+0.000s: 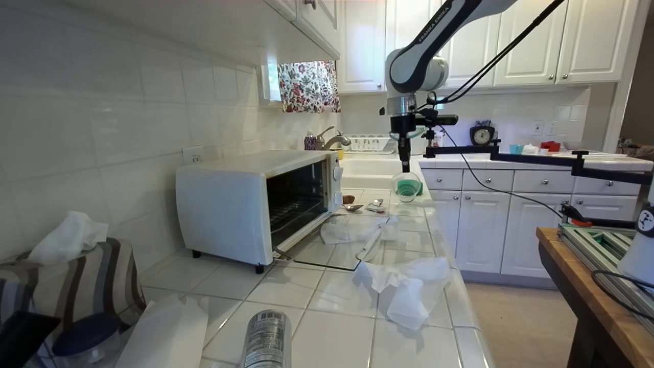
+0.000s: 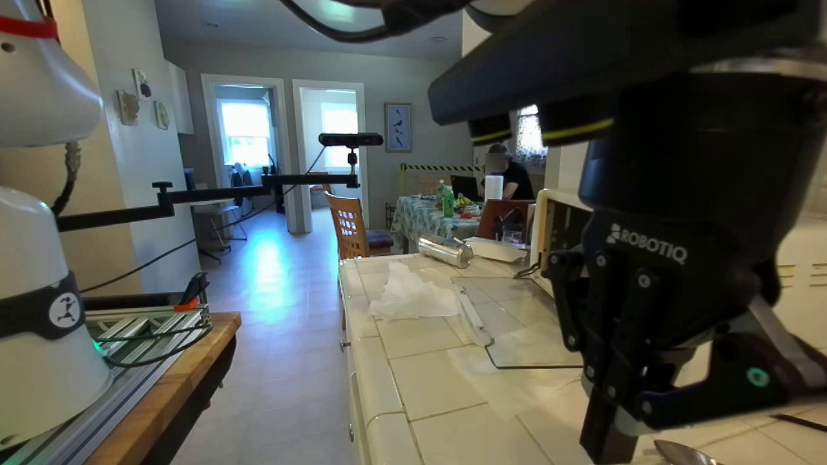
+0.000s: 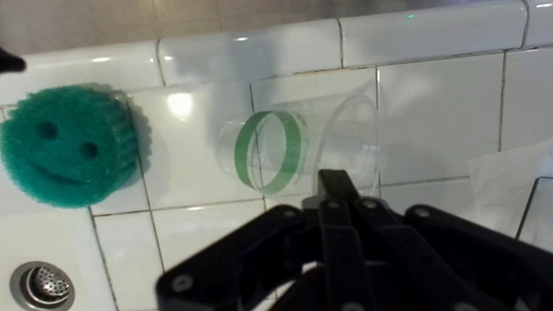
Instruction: Place the brown object to the right of the oven in the oven
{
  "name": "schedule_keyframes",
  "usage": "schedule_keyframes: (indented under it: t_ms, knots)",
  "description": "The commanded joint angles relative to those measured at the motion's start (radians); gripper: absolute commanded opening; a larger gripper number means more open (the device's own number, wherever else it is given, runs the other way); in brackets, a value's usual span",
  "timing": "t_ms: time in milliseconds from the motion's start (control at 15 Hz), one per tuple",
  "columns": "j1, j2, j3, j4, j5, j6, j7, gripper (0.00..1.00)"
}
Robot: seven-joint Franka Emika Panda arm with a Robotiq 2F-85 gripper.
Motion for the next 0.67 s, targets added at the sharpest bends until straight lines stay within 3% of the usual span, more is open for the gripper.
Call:
schedule_keyframes:
  t_ms: [0, 600]
  knots:
    - [-0.001, -0.024, -0.009, -0.026, -0.055, -0.016, 0.054, 0.0]
    - [-0.011, -0.025, -0.033, -0.031, -0.098, -0.027, 0.082, 0.0]
